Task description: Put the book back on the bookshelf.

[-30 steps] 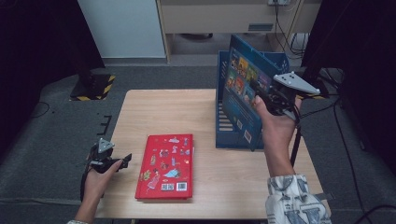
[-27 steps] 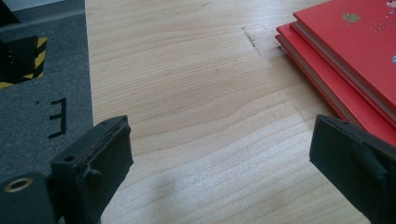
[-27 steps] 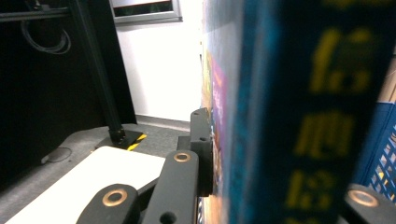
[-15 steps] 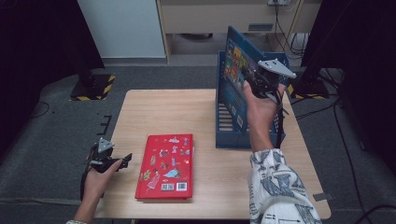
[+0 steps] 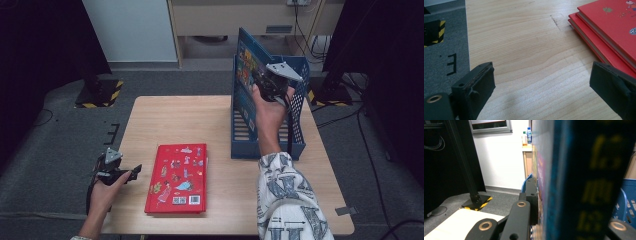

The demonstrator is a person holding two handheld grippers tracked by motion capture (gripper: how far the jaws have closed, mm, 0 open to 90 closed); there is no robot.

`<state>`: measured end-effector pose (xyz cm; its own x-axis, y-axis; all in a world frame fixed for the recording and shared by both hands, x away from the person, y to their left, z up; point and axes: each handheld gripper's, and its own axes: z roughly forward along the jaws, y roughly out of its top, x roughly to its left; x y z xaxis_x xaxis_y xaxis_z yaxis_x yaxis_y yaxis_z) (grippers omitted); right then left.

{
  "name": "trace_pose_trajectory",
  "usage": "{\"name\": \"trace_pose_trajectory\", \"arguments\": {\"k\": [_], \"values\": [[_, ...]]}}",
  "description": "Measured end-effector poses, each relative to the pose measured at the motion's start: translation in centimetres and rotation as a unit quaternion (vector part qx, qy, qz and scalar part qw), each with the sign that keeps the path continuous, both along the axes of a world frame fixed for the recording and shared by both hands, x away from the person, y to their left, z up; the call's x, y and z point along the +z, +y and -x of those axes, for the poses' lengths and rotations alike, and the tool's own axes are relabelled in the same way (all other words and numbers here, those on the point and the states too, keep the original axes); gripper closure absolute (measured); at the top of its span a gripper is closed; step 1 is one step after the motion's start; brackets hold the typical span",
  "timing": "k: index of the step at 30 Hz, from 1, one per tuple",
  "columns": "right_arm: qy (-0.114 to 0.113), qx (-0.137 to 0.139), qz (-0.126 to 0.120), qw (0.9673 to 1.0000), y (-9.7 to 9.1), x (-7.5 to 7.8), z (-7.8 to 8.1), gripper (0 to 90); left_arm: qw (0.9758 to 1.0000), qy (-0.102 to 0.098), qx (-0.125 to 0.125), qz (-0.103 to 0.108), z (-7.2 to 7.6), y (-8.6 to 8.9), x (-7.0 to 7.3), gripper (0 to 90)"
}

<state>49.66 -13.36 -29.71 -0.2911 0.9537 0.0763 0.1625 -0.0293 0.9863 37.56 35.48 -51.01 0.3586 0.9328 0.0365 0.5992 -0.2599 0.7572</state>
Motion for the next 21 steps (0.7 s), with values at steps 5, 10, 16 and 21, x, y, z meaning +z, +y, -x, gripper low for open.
{"name": "trace_pose_trajectory", "arguments": {"k": [5,10,16,21], "values": [[-0.001,-0.001,-0.004,1.0000,-0.1,-0.6,-0.4,83.1,1.0000,0.000,-0.002,-0.002,0.0,-0.1,0.0,5.2],[0.002,-0.002,-0.007,1.0000,-0.1,-1.6,-0.6,83.1,1.0000,0.001,-0.004,-0.004,-0.1,-0.1,0.0,5.3],[-0.002,-0.004,-0.009,0.9999,-0.1,-2.3,-0.8,83.1,1.0000,0.002,-0.006,-0.005,-0.1,-0.2,-0.1,5.3],[0.006,-0.006,-0.013,0.9999,-0.2,-2.7,-1.3,83.1,1.0000,0.001,-0.006,-0.006,-0.1,-0.2,0.0,5.3]]}}
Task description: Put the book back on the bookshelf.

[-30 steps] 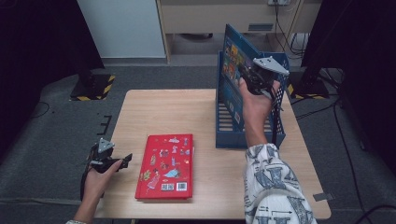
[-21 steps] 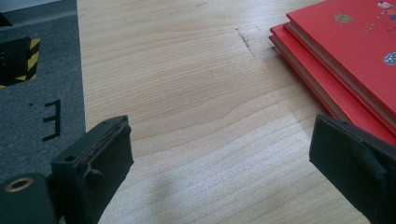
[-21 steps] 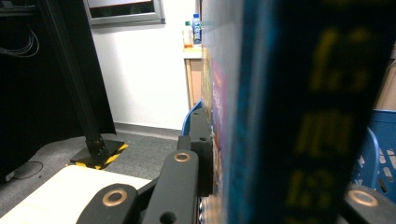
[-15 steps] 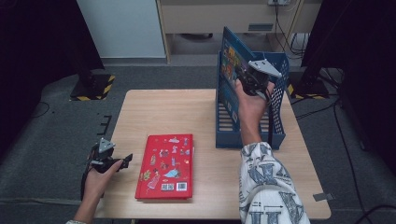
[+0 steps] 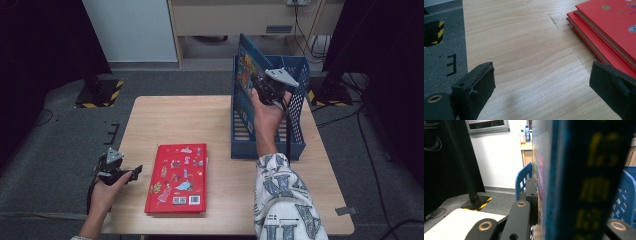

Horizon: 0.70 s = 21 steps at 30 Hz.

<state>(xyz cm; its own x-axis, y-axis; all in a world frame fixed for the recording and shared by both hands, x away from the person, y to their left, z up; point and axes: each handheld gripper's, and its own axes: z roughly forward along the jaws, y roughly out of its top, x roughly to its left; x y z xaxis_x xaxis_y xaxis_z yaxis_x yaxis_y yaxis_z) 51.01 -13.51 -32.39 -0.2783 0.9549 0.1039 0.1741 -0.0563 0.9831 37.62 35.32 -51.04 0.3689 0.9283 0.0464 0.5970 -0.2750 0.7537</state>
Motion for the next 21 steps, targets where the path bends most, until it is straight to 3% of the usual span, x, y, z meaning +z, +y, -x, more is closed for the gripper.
{"name": "trace_pose_trajectory", "arguments": {"k": [21], "values": [[0.028,0.002,0.010,0.9996,0.5,-3.8,-0.7,83.0,1.0000,0.002,-0.005,-0.002,0.0,-0.1,0.0,5.6]]}}
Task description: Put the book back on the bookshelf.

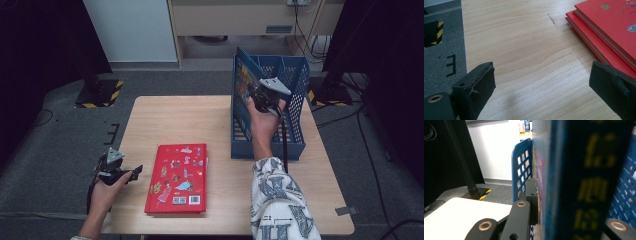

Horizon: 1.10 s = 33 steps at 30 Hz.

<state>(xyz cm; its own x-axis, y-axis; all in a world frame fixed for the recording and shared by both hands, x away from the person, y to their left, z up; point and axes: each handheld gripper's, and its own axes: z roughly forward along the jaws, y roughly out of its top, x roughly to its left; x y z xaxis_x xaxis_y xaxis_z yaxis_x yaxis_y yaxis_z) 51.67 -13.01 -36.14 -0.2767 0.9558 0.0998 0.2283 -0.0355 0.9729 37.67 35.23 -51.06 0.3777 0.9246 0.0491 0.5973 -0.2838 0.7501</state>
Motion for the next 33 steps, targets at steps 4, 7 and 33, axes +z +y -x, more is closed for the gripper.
{"name": "trace_pose_trajectory", "arguments": {"k": [4,7,33], "values": [[0.001,0.001,0.001,1.0000,0.0,-0.4,0.1,83.0,1.0000,0.000,-0.001,-0.001,0.0,0.0,0.0,5.7],[0.001,0.003,0.003,1.0000,0.0,-0.6,0.2,83.0,1.0000,0.001,-0.001,-0.001,0.0,0.0,0.0,5.7],[0.012,0.019,0.022,0.9995,-0.3,-1.3,3.5,79.1,1.0000,0.002,0.001,-0.005,0.1,0.0,0.0,5.7]]}}
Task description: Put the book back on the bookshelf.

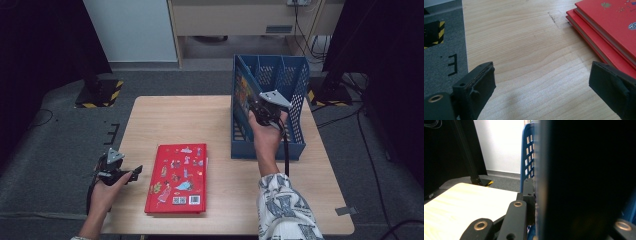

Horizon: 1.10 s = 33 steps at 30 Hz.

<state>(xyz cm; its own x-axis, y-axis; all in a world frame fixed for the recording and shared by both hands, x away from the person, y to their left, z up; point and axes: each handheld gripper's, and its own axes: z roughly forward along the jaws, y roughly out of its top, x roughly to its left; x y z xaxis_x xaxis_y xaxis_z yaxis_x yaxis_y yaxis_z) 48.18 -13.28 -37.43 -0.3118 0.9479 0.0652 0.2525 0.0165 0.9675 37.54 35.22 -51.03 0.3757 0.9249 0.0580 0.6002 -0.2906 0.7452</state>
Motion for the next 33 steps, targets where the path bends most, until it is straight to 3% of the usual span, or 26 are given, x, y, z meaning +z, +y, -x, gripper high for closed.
{"name": "trace_pose_trajectory", "arguments": {"k": [21,28,33], "values": [[-0.016,0.005,-0.003,0.9998,0.1,2.3,0.1,78.5,1.0000,0.001,0.002,0.000,0.0,0.0,0.0,5.8],[-0.015,-0.009,0.026,0.9995,0.4,2.5,0.1,82.5,1.0000,0.004,0.000,-0.003,0.0,-0.1,-0.1,6.1],[-0.024,-0.015,0.031,0.9991,0.7,2.6,-0.2,83.0,1.0000,0.003,-0.001,-0.005,0.0,-0.1,-0.1,6.4]]}}
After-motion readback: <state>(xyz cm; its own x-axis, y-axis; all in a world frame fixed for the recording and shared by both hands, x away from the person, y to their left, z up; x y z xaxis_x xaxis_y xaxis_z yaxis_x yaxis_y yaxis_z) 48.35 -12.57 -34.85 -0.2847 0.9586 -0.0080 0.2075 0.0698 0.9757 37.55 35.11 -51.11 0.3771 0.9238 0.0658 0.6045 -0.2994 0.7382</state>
